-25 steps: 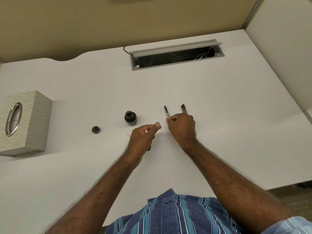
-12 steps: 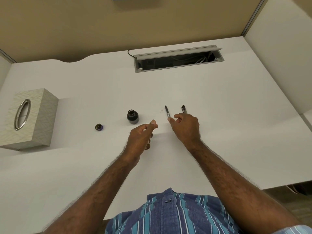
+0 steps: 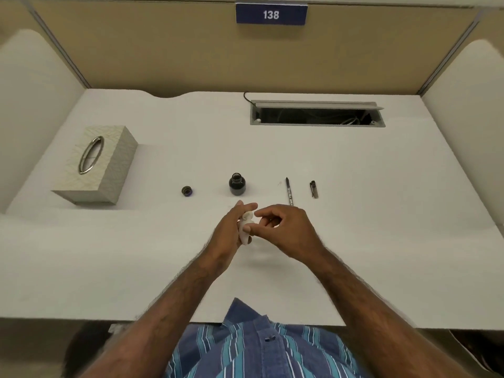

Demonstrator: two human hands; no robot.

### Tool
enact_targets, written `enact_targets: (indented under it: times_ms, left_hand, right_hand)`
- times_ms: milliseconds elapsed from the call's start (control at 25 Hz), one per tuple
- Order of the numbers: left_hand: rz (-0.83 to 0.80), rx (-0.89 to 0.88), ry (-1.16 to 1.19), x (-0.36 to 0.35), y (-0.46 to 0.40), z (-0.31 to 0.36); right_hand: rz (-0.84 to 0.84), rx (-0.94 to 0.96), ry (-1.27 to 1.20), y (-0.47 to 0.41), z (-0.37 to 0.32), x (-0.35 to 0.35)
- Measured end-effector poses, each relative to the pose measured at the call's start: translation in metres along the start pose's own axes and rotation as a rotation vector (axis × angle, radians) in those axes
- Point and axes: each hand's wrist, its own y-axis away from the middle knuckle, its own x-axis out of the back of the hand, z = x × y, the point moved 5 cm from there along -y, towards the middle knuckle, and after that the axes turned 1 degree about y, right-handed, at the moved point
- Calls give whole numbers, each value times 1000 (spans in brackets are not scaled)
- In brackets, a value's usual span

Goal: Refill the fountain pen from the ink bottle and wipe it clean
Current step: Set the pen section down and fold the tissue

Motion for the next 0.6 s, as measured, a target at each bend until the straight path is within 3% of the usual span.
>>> enact_targets:
  times_ms: [160,280,400,600]
  left_hand:
    - [17,-16,76,22,24,2]
    - [60,-126,-59,54,43,10]
    - [187,-242,-186,94,63,19]
    - [450,-298,-155,177,108,25]
  right_hand:
    - [-56,39,8,1,-26,-24]
    - [-100,66,4,2,-44,-49]
    - [-118,77,-41,1,-64,-73]
    - [-242,128,4,9,-107,-147]
